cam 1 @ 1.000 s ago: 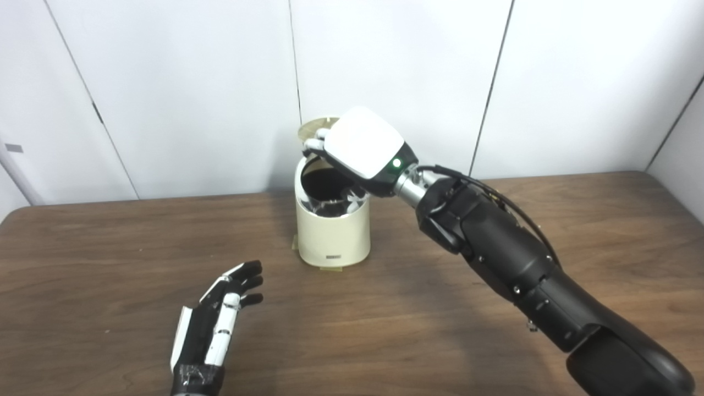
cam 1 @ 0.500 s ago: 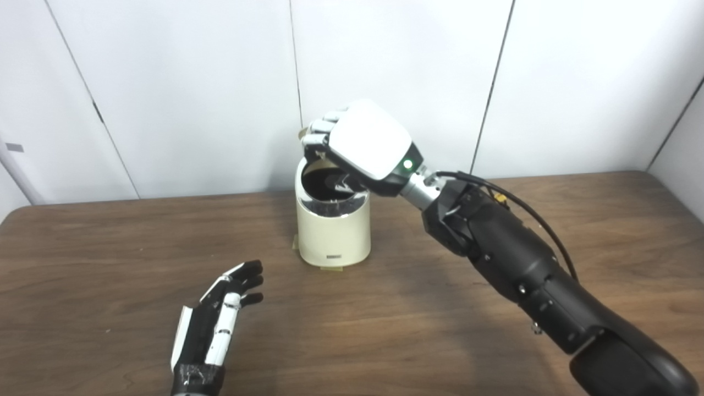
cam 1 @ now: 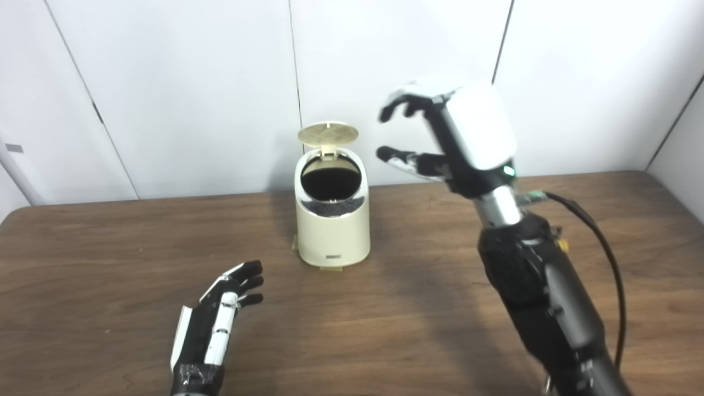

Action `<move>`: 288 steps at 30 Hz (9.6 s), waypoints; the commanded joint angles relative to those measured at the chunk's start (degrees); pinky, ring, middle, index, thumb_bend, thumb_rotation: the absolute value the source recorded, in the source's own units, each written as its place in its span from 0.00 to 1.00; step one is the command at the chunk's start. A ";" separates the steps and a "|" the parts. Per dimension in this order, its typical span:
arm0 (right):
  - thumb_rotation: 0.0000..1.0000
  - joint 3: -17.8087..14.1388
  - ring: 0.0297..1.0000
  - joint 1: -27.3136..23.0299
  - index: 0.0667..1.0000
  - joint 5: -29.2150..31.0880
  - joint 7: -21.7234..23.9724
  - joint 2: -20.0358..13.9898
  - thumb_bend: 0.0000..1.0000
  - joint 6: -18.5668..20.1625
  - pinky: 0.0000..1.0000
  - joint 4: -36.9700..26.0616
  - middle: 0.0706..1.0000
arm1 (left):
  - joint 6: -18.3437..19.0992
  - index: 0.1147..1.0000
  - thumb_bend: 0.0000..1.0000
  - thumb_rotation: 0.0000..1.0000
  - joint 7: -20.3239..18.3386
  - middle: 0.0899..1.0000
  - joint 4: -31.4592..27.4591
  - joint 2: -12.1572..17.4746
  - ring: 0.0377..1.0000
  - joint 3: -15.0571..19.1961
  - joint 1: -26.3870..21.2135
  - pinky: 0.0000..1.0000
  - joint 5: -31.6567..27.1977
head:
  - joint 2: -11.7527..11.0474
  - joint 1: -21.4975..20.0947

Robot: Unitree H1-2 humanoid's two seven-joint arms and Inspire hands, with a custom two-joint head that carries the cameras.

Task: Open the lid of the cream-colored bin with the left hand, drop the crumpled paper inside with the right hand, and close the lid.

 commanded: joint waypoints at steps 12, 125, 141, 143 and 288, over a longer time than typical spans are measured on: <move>0.00 -10.87 0.44 14.88 0.44 31.27 7.94 4.37 0.51 6.57 0.41 -9.80 0.48 | -1.59 0.73 0.20 0.78 0.07 0.77 -0.77 -0.57 0.78 0.18 0.76 0.71 -0.29 | 0.33 0.22; 0.73 -7.60 0.82 29.94 0.79 41.96 15.36 3.28 0.18 -5.67 0.69 6.05 0.82 | 19.08 0.82 1.00 0.76 -16.57 0.93 24.50 15.17 0.95 -21.81 -61.10 1.00 45.74 | -3.96 2.30; 0.72 -7.65 0.83 29.70 0.80 41.54 15.48 3.27 0.18 -5.54 0.70 6.51 0.83 | 12.61 0.80 1.00 0.78 -18.31 0.81 21.81 18.23 0.92 -23.93 -57.33 1.00 47.83 | -3.75 2.10; 0.72 -7.62 0.83 29.62 0.81 41.60 15.63 3.14 0.18 -5.66 0.69 6.68 0.83 | 12.61 0.80 1.00 0.78 -19.01 0.81 21.23 18.27 0.92 -23.83 -57.01 1.00 48.26 | -3.78 2.08; 0.70 -7.06 0.81 28.83 0.79 40.60 15.48 3.17 0.21 -4.01 0.70 5.89 0.82 | -0.91 0.85 0.86 0.86 -14.69 0.85 8.61 18.16 0.93 -24.74 -42.00 1.00 75.91 | -1.91 1.70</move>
